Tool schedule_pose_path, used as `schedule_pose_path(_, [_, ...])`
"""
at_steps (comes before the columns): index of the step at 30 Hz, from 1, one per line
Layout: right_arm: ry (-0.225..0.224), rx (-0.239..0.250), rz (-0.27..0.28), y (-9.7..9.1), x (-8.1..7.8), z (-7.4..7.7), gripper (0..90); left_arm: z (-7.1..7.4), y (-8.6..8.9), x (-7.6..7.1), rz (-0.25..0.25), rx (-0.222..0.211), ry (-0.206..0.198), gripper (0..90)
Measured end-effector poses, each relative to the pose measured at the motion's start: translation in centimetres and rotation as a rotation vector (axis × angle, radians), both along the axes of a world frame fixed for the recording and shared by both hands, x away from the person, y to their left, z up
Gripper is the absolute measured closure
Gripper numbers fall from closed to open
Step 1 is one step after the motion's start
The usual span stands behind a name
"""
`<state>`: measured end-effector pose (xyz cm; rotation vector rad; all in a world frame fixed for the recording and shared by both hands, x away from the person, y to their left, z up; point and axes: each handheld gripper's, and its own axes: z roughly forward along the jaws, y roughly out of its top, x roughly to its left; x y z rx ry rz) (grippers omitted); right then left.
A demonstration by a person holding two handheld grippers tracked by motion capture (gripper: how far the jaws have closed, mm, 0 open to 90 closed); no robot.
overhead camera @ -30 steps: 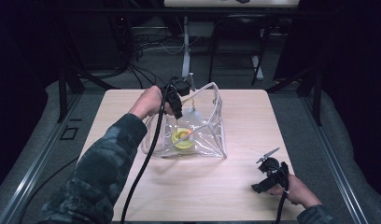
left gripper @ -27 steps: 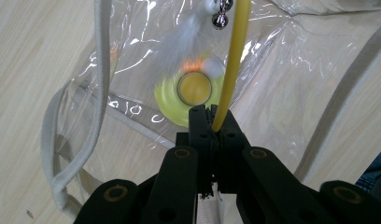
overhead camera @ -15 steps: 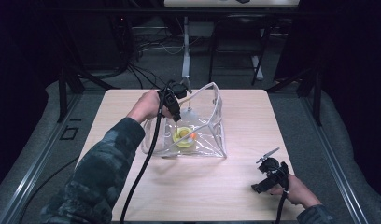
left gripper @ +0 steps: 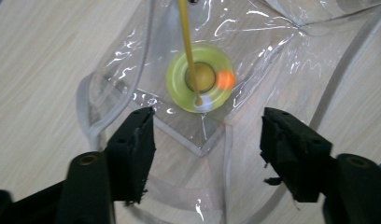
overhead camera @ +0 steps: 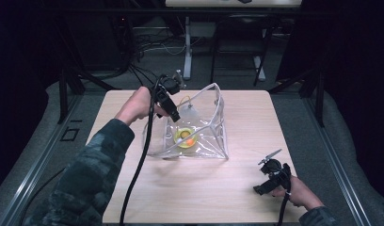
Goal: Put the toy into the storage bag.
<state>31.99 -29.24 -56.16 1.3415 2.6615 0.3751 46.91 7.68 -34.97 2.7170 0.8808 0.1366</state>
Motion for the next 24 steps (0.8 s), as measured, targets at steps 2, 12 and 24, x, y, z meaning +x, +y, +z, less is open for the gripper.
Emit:
schedule_pose_path(2, [0.0, 0.0, -0.001, 0.0, 0.0, 0.0, 0.0, 0.8, 0.8, -0.2, 0.015, -0.005, -0.022, 27.6])
schedule_pose_path(12, [0.0, 0.0, -0.001, 0.0, 0.0, 0.0, 0.0, 2.9, 4.9, -0.6, 0.111, -0.049, -0.082, 11.9])
schedule_pose_path(24, [0.0, 0.0, -0.002, 0.0, 0.0, 0.0, 0.0, 2.6, 9.8, -1.2, 0.216, -0.073, -0.106, 2.3])
